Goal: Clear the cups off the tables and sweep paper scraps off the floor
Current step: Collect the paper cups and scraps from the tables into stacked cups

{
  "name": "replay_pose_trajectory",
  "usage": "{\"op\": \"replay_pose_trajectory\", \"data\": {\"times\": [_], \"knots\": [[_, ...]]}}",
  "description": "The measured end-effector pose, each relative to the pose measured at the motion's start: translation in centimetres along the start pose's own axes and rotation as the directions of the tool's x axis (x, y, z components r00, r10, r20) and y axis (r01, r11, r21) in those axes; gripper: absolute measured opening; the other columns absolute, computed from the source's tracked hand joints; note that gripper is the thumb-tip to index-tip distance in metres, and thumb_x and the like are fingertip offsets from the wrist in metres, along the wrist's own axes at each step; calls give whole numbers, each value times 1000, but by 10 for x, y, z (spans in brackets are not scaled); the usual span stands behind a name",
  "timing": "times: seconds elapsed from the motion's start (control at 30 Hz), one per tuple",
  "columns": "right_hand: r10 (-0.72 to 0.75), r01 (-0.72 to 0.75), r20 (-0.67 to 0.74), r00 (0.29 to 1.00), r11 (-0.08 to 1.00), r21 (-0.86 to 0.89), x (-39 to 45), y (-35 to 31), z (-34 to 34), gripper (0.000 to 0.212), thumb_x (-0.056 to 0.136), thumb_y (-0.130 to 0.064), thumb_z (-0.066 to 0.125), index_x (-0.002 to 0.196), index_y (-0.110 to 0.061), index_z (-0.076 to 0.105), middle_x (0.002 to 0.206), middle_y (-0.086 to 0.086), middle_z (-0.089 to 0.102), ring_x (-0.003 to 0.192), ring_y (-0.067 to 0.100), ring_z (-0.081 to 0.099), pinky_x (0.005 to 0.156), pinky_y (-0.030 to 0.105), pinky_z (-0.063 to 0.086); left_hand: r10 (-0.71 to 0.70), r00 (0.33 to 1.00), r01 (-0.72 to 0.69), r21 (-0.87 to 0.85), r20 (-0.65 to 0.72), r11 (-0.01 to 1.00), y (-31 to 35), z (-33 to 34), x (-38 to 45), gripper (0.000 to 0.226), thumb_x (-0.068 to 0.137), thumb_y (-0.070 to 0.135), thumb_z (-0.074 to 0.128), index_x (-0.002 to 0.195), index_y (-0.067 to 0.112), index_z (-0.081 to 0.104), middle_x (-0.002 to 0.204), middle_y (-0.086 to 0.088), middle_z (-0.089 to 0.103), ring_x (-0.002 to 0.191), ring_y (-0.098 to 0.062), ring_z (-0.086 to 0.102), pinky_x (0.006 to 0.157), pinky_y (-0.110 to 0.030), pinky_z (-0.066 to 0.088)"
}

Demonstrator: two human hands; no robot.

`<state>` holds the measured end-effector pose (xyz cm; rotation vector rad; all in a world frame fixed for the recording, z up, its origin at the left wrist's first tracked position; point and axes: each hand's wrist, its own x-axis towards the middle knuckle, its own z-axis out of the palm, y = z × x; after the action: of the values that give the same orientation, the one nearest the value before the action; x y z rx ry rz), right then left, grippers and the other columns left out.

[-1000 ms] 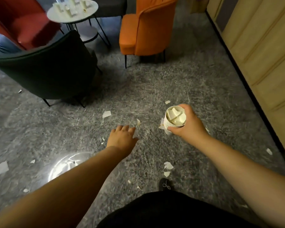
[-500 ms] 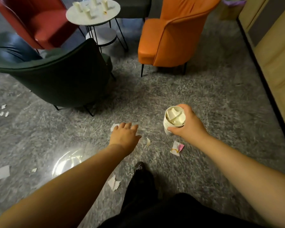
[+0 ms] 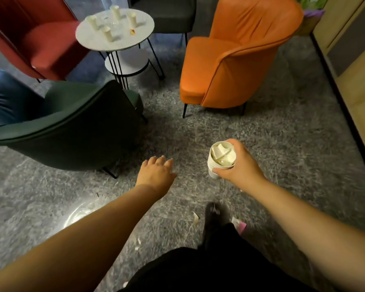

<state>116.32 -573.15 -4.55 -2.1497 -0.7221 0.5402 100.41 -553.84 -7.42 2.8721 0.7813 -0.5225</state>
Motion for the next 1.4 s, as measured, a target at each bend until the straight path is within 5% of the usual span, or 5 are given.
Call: {"op": "replay_pose_trajectory", "data": {"times": [0.17, 0.37, 0.6, 0.87, 1.4], "knots": [[-30, 30, 44, 999, 1000, -2, 115, -9, -5, 75, 62, -25, 87, 121, -36, 42, 116, -7, 53, 100, 13, 53, 74, 24, 40, -29, 1000, 29, -8, -3, 1000, -18, -24, 92, 58, 100, 51, 37, 152, 26, 28, 158, -6, 28, 145, -30, 23, 115, -45, 21], [-105, 101, 127, 986, 994, 36, 256, -27, -17, 71, 61, -23, 87, 111, -42, 41, 100, -23, 51, 89, 3, 51, 64, 5, 35, -148, 989, 149, -50, 13, 988, -37, -73, 202, 58, 100, 52, 36, 152, 27, 27, 159, -5, 28, 145, -29, 23, 115, -45, 23], [-192, 200, 195, 962, 979, -23, 380, -63, -9, 72, 61, -21, 88, 119, -29, 46, 104, -12, 51, 88, 8, 46, 60, 0, 34, -255, 966, 252, -97, -26, 963, -76, -130, 280, 60, 100, 53, 36, 153, 27, 26, 158, -3, 29, 145, -26, 25, 115, -41, 24], [-250, 268, 258, 933, 963, -37, 506, -116, 42, 77, 62, -22, 88, 126, -21, 45, 111, -6, 50, 96, 11, 46, 67, 16, 31, -308, 951, 305, -99, -17, 947, -151, -158, 359, 61, 99, 54, 36, 153, 27, 25, 158, -4, 29, 144, -26, 26, 114, -43, 25], [-273, 282, 252, 928, 960, 3, 700, -227, 120, 77, 62, -29, 87, 110, -54, 33, 111, -17, 50, 99, 5, 49, 71, 11, 38, -343, 939, 336, -128, -38, 933, -338, -227, 519, 59, 100, 53, 34, 152, 26, 26, 155, -3, 34, 140, -27, 33, 110, -43, 31]]}}
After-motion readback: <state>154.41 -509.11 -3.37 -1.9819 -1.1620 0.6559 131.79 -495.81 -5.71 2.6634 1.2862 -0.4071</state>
